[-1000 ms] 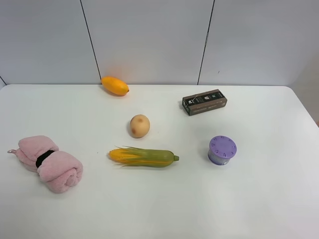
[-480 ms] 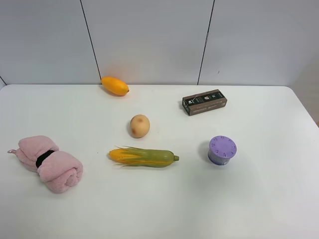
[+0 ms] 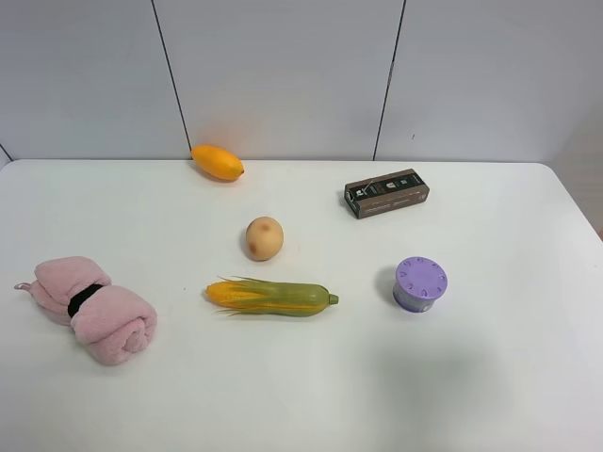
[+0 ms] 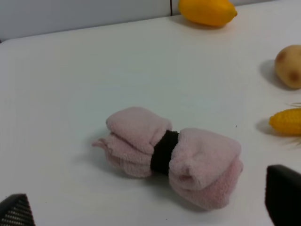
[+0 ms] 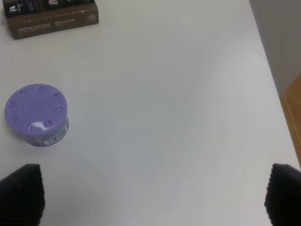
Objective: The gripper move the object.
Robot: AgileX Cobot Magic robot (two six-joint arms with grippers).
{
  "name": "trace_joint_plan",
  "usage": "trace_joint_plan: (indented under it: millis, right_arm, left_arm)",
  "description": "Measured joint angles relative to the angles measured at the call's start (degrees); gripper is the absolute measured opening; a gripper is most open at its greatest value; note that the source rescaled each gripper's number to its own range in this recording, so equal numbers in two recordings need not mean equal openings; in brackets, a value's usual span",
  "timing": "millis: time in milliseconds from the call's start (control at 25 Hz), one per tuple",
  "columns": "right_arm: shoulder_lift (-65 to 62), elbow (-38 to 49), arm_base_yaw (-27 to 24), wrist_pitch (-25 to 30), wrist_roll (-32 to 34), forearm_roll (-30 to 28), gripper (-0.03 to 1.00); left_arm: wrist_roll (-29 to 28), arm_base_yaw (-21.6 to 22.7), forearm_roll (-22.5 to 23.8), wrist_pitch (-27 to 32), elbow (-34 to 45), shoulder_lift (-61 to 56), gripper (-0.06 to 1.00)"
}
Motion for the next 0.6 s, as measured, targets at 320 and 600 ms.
trace_joint_plan:
  millis: [320, 600]
  right_arm:
    - [-6.6, 4.1, 0.7, 3.5, 2.1, 0.0, 0.88]
    - [-6.8, 4.3, 1.6, 4.0, 2.4, -0.2, 0.88]
  left_arm:
    - [0.0, 0.0, 0.0, 0.0, 0.0, 0.0, 1.0]
    - [0.0, 0.0, 0.0, 0.0, 0.0, 0.0, 1.0]
